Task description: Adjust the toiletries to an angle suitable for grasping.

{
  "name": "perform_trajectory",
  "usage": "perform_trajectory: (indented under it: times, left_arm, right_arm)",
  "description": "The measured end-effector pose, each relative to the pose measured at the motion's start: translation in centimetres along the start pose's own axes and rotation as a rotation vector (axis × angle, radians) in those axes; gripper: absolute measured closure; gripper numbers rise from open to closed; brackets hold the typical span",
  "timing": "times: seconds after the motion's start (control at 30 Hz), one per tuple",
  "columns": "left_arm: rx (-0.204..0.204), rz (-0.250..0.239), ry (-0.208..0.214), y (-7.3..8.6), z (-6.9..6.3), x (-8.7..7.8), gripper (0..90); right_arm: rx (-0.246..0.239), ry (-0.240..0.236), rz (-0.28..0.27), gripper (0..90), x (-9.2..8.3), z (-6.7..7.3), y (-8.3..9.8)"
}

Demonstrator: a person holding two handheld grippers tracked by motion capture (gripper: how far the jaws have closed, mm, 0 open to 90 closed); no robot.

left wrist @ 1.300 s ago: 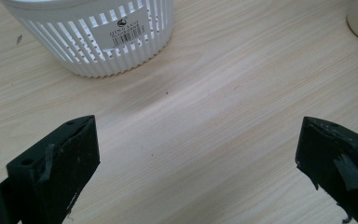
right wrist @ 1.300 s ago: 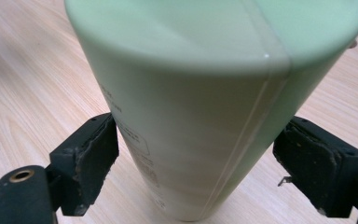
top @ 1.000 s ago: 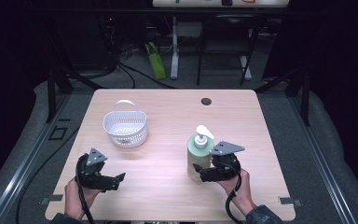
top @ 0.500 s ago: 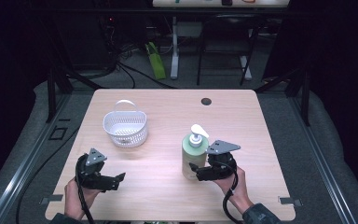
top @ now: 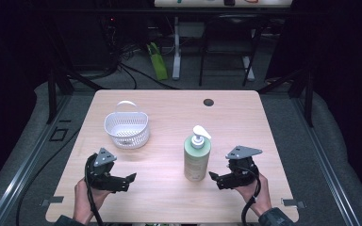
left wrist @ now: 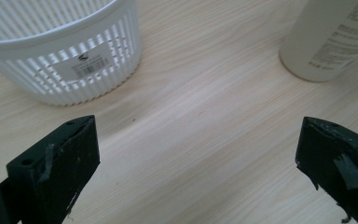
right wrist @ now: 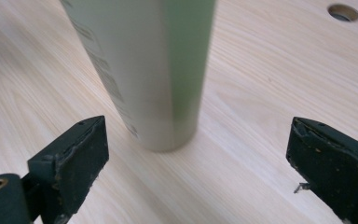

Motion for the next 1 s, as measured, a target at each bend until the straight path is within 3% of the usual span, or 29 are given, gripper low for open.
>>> perform_trajectory:
  times: [0.47, 0.67, 1.0]
  left_arm:
    - [0.051, -0.046, 0.084, -3.3, -3.7, 1.9, 0.0]
    - [0.097, -0.054, 0.116, -4.8, -5.8, 2.9, 0.0]
    - [0.147, -0.080, 0.184, -7.3, -9.1, 4.5, 0.0]
  right_arm:
    - [0.095, 0.053, 0.133, 0.0, -1.2, -3.1, 4.3]
    - [0.119, 0.069, 0.154, 0.0, -0.8, -4.2, 4.8]
    - [0.116, 0.071, 0.173, 0.8, -0.3, -4.4, 4.8]
Point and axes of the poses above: each handheld gripper's, and its own axes: x roughly forward along the jaws, y roughly out of its underside, z roughly to its left, the point moved 2 cm from there along x, roughly forward along the jaws, and after that the axes turned 5 degrees about z, right-handed, at the moved point
